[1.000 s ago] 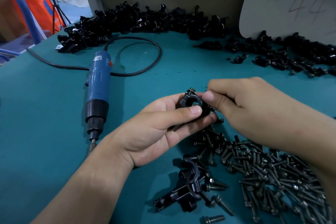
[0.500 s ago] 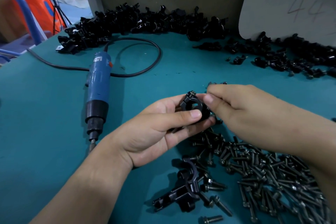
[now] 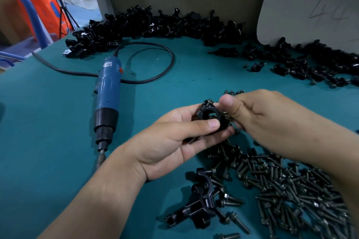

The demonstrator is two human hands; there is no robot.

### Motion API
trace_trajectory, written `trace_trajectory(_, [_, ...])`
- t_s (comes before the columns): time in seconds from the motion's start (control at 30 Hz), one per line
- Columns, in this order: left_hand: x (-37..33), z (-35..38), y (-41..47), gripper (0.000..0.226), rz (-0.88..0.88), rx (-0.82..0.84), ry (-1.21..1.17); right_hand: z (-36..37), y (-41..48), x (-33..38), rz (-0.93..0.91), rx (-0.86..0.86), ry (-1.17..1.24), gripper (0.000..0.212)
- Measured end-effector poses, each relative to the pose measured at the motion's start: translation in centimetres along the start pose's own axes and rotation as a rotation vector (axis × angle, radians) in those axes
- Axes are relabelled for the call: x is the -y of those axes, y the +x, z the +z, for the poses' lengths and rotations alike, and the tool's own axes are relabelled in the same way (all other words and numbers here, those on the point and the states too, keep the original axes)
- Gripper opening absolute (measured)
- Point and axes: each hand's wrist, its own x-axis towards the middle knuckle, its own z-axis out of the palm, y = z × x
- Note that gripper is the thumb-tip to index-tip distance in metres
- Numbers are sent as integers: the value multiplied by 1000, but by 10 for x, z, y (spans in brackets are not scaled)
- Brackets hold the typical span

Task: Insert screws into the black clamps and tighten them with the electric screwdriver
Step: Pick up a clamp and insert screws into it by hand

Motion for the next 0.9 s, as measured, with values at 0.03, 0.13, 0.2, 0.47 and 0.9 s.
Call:
trace_trajectory(0.03, [0, 0, 0, 43, 0, -13, -9, -3, -1, -1, -8, -5, 32, 59])
trace_trajectory(0.13, [0, -1, 0, 43, 0, -40, -34, -6, -5, -3, -42, 25, 7, 16])
trace_trajectory(0.2, [0, -1, -1, 40, -3, -33, -26, -4, -5, -3, -33, 52, -27, 9])
trace_trajectory(0.47, [-1, 2, -2, 42, -19, -2, 2, -2, -5, -2, 18, 169, 121, 58])
trace_trajectory(0.9, [-15, 6, -11, 37, 89, -35, -97, -13, -14, 19, 48, -76, 106, 67])
